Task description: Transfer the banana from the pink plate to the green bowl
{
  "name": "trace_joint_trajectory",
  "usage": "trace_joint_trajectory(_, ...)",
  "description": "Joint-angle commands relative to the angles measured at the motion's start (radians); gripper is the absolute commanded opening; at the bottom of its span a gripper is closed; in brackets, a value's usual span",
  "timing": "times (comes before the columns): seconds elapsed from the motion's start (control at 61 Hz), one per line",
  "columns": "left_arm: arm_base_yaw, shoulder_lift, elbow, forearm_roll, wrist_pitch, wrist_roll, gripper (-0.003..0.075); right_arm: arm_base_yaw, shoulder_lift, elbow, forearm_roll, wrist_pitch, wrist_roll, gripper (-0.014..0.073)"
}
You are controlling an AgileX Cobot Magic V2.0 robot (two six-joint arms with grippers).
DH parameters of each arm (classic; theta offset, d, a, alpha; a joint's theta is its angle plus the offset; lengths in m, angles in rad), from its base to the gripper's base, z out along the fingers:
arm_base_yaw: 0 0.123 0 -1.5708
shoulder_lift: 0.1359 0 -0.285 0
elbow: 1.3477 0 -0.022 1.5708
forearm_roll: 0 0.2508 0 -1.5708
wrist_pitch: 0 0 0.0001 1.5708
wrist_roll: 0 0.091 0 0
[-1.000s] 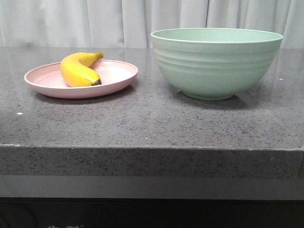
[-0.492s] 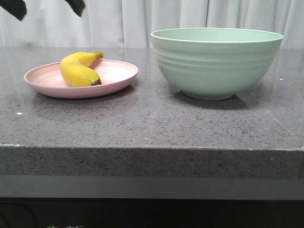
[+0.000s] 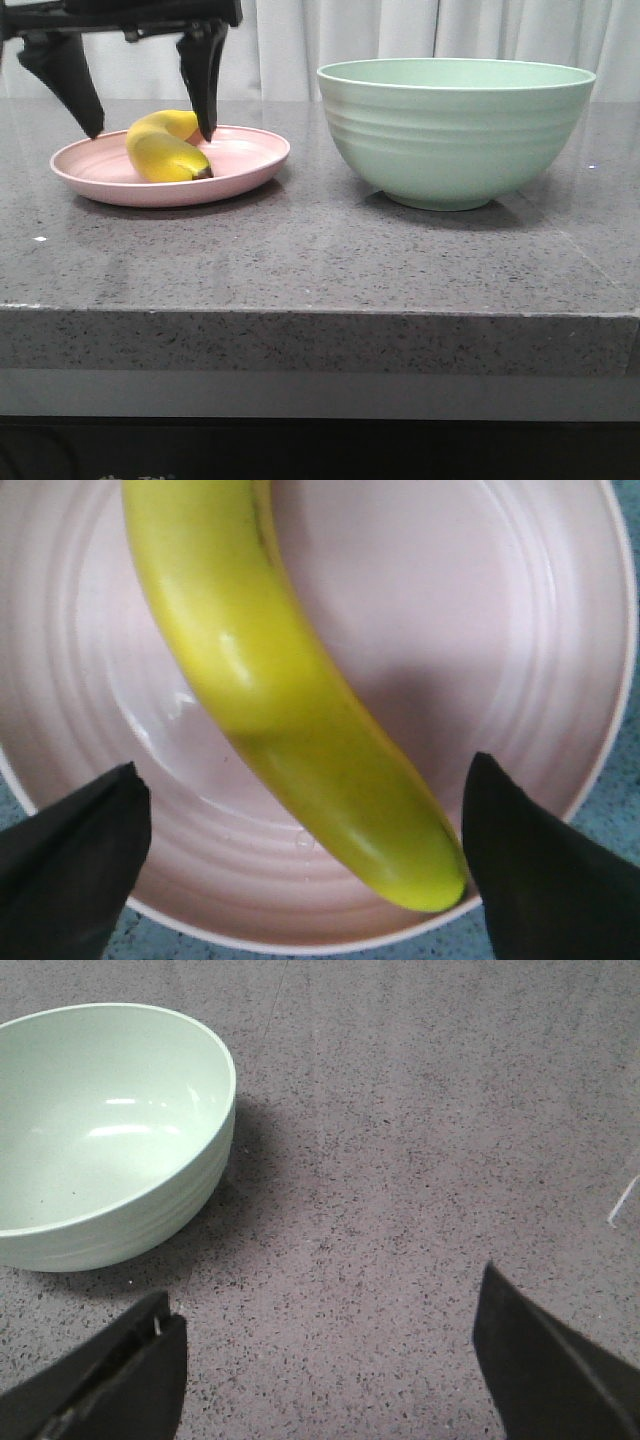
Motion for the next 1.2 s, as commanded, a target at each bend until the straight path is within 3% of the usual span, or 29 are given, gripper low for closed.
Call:
trace_joint_trajectory(0.0,-0.009,-0.026,-0.035,0.042,-0.01,-0.049,0.062,-0.006,0.008,-0.024,-0.008,-0.079,-0.009,0.0602)
trace_joint_trajectory(0.623,-0.009,0.031,-0.035,0.034,-0.085,-0.08,0.0611,-0.006,0.008,-0.024,-0.008,-0.078,-0.009,0.0602)
trace_joint_trajectory(0.984,-0.009,0.031,-0.053,0.001,-0.063,-0.08,0.0326,-0.006,0.008,-0.024,-0.008,-0.082,-0.009,0.0602)
trace_joint_trajectory(1.18,-0.009,0.031,-0.126,0.002,0.006,-0.056,0.023,-0.006,0.008,-0.024,-0.008,-0.086,-0.009,0.0602)
